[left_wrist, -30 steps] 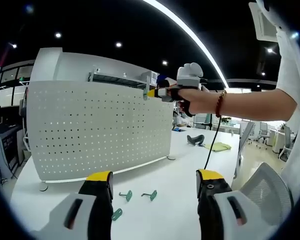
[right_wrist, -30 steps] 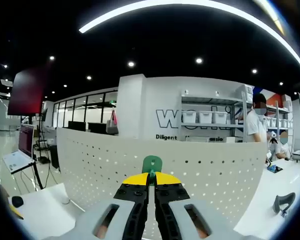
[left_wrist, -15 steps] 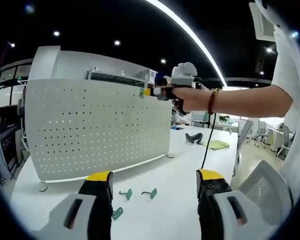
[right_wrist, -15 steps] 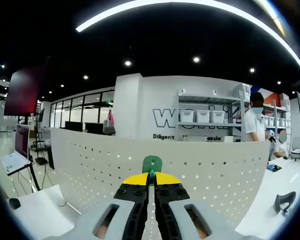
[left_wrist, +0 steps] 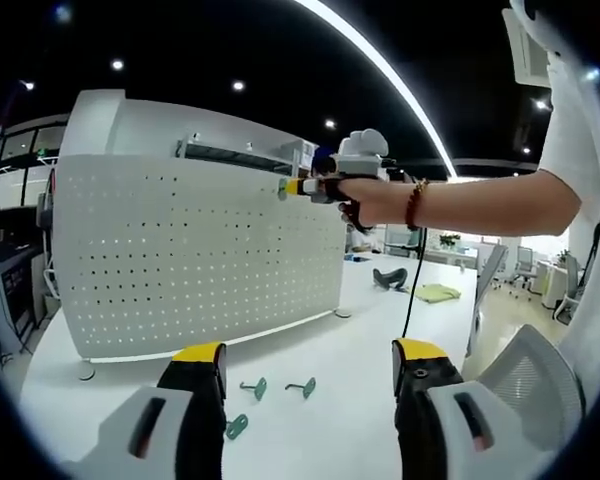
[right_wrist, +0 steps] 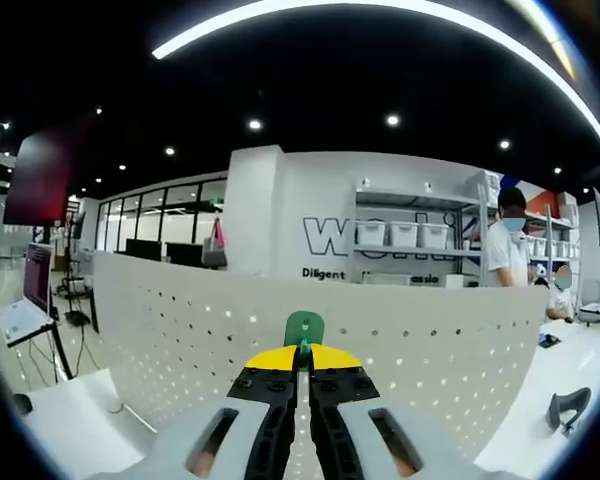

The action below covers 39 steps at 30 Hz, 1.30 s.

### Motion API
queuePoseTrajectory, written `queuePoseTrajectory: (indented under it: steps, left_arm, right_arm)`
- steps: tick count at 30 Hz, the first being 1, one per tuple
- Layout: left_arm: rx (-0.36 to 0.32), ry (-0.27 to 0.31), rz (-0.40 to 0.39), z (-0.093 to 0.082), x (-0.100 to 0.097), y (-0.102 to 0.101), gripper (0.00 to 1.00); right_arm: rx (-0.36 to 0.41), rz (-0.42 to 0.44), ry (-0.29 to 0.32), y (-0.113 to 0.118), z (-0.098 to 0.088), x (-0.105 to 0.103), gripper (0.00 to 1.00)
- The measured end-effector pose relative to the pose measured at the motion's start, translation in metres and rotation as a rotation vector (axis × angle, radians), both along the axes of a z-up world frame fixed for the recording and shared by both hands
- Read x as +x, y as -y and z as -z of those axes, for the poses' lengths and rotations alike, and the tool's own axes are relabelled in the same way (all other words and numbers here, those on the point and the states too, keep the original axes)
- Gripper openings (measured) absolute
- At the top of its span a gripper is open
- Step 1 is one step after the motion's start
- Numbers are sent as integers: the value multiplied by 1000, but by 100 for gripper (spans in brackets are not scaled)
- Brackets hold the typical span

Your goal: Insert the hook assembly into the mounting plate slot until the hook locks in place.

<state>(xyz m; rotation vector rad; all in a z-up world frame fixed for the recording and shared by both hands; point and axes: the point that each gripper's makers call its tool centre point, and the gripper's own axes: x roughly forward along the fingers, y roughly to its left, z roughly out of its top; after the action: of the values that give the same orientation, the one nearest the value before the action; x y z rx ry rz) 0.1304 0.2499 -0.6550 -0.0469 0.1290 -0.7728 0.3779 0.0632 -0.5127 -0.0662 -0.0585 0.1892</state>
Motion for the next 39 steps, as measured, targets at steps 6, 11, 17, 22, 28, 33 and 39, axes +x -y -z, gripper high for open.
queuePoseTrajectory:
  steps: [6, 11, 17, 22, 28, 33, 39]
  left_arm:
    - [-9, -13, -6, 3, 1, -2, 70]
    - [-12, -20, -13, 5, 3, -5, 69]
    - [-20, -19, -18, 3, 4, -7, 70]
    - [-23, -20, -22, 2, 7, -10, 69]
    - [-22, -29, -23, 5, 7, -11, 69]
    - [-26, -32, -28, 6, 7, -13, 69]
    - [-29, -30, -31, 5, 8, -14, 69]
  right_arm:
    - [10, 11, -1, 1, 1, 9, 1]
    - [6, 12, -7, -1, 3, 13, 1]
    - [0, 24, -12, 0, 6, 19, 1]
    - [5, 31, -18, 0, 9, 22, 1]
    - [12, 33, -23, -1, 12, 26, 1]
    - [2, 43, -36, -1, 16, 28, 1]
    - [9, 63, -30, 0, 17, 29, 1]
